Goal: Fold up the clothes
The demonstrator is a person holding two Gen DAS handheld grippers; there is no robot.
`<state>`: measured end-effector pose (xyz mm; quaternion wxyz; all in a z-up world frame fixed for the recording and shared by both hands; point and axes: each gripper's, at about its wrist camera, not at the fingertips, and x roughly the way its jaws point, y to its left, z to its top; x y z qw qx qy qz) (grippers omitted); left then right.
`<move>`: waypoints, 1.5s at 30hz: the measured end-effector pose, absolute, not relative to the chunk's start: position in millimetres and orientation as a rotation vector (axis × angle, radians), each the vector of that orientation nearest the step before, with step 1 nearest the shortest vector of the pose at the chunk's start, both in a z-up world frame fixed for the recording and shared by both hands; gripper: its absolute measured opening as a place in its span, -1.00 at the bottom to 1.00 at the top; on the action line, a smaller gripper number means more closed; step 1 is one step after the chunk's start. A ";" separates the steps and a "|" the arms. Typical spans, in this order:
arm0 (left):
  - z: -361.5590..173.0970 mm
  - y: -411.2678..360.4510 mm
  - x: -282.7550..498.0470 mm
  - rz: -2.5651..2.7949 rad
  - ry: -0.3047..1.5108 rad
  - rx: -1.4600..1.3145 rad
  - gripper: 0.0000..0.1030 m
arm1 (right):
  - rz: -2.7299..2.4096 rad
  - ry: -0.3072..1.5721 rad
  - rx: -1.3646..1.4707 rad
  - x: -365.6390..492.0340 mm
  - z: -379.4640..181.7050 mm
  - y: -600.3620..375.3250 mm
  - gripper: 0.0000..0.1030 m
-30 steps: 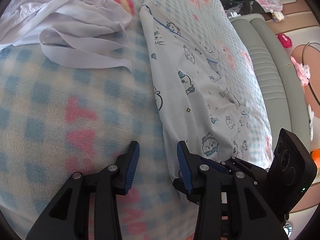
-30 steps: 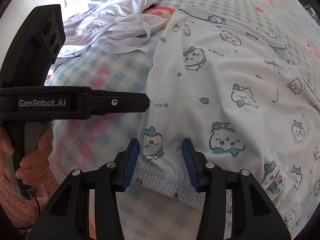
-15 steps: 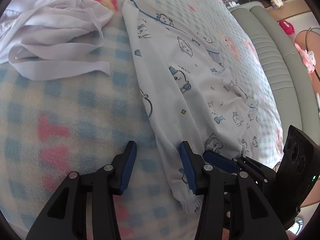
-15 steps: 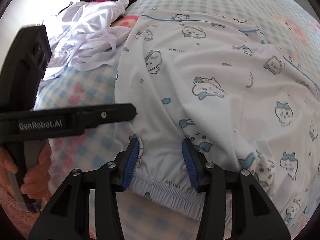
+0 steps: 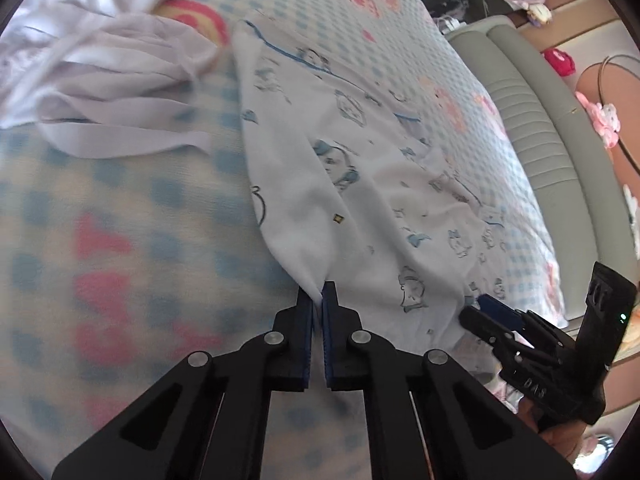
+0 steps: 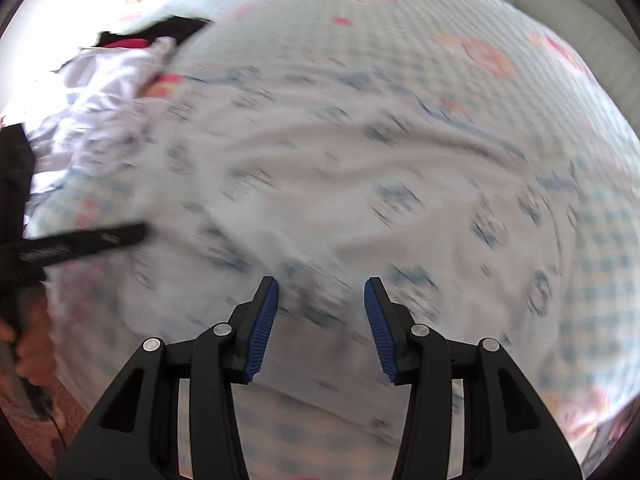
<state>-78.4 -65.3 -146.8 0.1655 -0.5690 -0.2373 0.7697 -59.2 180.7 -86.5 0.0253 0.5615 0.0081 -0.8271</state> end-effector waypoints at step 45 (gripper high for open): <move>-134.1 -12.6 -47.9 2.175 -0.413 -1.671 -0.31 | -2.534 -0.532 1.877 27.0 -114.4 283.4 -0.10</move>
